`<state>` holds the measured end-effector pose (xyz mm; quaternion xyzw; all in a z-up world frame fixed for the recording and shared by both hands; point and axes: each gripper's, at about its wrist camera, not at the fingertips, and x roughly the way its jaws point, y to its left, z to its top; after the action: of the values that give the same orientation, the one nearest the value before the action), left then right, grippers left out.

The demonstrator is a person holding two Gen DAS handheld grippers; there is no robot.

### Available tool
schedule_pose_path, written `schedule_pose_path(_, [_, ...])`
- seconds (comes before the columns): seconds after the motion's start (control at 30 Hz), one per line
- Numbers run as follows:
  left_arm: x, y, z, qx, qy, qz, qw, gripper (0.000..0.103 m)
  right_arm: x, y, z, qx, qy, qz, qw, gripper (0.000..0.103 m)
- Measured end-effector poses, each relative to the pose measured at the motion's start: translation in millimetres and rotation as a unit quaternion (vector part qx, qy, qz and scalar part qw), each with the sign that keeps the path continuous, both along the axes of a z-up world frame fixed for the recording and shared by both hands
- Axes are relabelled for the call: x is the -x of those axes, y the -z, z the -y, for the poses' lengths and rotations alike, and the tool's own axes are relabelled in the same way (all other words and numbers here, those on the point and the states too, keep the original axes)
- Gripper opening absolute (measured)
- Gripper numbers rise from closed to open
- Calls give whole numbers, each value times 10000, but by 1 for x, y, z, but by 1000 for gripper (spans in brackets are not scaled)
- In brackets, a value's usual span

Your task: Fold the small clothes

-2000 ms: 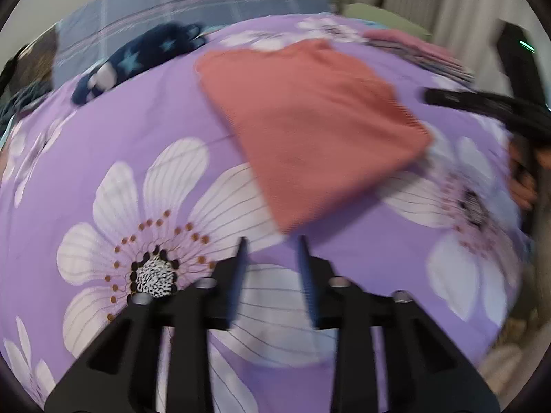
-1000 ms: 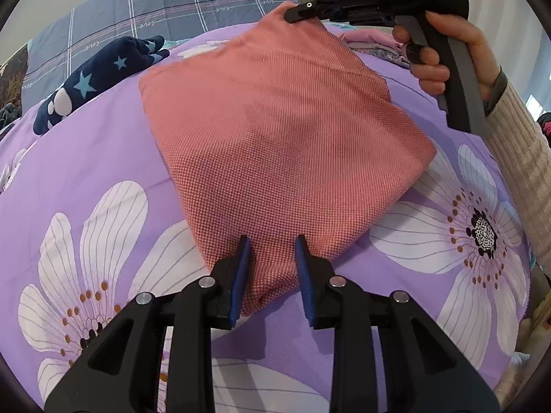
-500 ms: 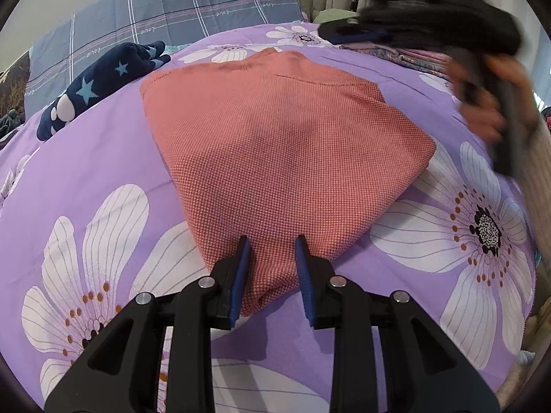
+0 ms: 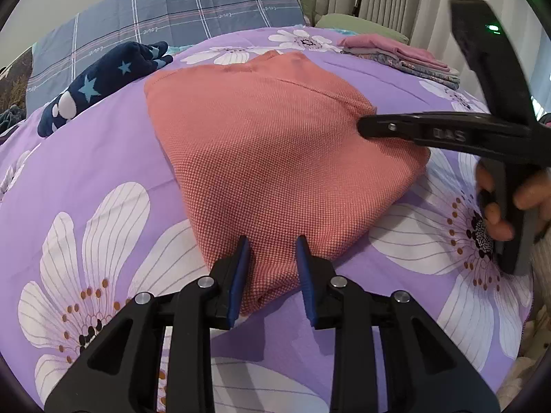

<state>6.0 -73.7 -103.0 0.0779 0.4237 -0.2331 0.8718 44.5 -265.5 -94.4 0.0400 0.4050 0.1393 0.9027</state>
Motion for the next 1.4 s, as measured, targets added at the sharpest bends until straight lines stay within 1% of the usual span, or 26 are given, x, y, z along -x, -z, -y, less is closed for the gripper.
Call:
schedule_pose_path(0.1, [2, 0, 2, -66, -4, 65, 10000, 30, 18, -6, 1, 126, -78, 156, 9998, 7])
schedule_pose_path(0.2, [2, -1, 3, -97, -4, 85, 9999, 30, 30, -2, 7, 16, -64, 18, 10000, 8])
schedule_pose_path(0.23, [2, -1, 3, -99, -7, 93, 9999, 30, 31, 1, 9, -20, -66, -21, 10000, 9])
schedule_pose_path(0.33, [4, -2, 4, -126, -38, 110, 9999, 30, 33, 10, 12, -85, 2, -165, 9998, 10])
schedule_pose_path(0.4, [5, -5, 5, -162, -86, 125, 9998, 31, 33, 8, 9, -16, 21, -156, 9999, 10])
schedule_pose_path(0.47, [8, -10, 5, -191, -127, 139, 9996, 33, 34, 4, 4, 70, -48, -109, 9999, 19])
schedule_pose_path(0.5, [9, -13, 4, -191, -149, 155, 9996, 35, 38, 1, 1, 125, -80, -37, 9999, 20])
schedule_pose_path(0.57, [11, -20, 4, -141, -144, 207, 9996, 37, 43, -6, -3, 197, -137, 122, 9996, 26])
schedule_pose_path(0.63, [13, -28, 4, -125, -148, 311, 9993, 39, 47, -14, -4, 160, -233, 275, 9992, 29])
schedule_pose_path(0.7, [11, -31, 7, -182, -147, 355, 9991, 42, 46, -14, -3, 92, -263, 252, 9993, 31])
schedule_pose_path(0.77, [8, -28, 10, -255, -128, 331, 9990, 42, 41, -7, -1, 190, -159, 131, 9996, 32])
schedule_pose_path(0.83, [3, -18, 12, -409, -148, 180, 9989, 42, 33, 5, 3, 204, -52, -80, 9997, 31])
schedule_pose_path(0.87, [1, -11, 13, -516, -174, 63, 9985, 42, 33, 6, 5, 146, -46, -86, 9998, 31])
schedule_pose_path(0.93, [2, -11, 13, -538, -158, 110, 9984, 43, 34, 2, 7, 58, -81, -54, 9999, 32])
schedule_pose_path(0.97, [2, -13, 13, -549, -122, 112, 9984, 43, 33, -3, 9, -6, -97, -25, 9999, 33])
schedule_pose_path(1.0, [2, -16, 12, -538, -92, 119, 9984, 43, 33, -6, 10, -29, -79, 2, 10000, 35])
schedule_pose_path(1.03, [1, -21, 11, -493, -84, 170, 9986, 46, 32, -10, 13, -38, -41, 50, 10000, 41])
schedule_pose_path(1.07, [0, -26, 10, -458, -96, 227, 9986, 48, 30, -16, 17, -58, -1, 111, 9999, 43])
schedule_pose_path(1.13, [-5, -35, 7, -382, -120, 316, 9987, 57, 25, -22, 24, -118, 58, 143, 9998, 44])
schedule_pose_path(1.2, [-13, -40, 4, -306, -177, 353, 9988, 63, 14, -26, 31, -208, 136, 62, 9997, 46])
schedule_pose_path(1.3, [-39, -42, -5, -289, -456, 317, 9980, 63, -4, -25, 36, -323, 146, -141, 9993, 51])
schedule_pose_path(1.37, [-57, -40, -13, -153, -612, 187, 9978, 63, -14, -24, 37, -359, 161, -204, 9990, 53])
schedule_pose_path(1.4, [-69, -37, -18, -23, -720, 31, 9974, 63, -21, -22, 38, -420, 156, -268, 9986, 54])
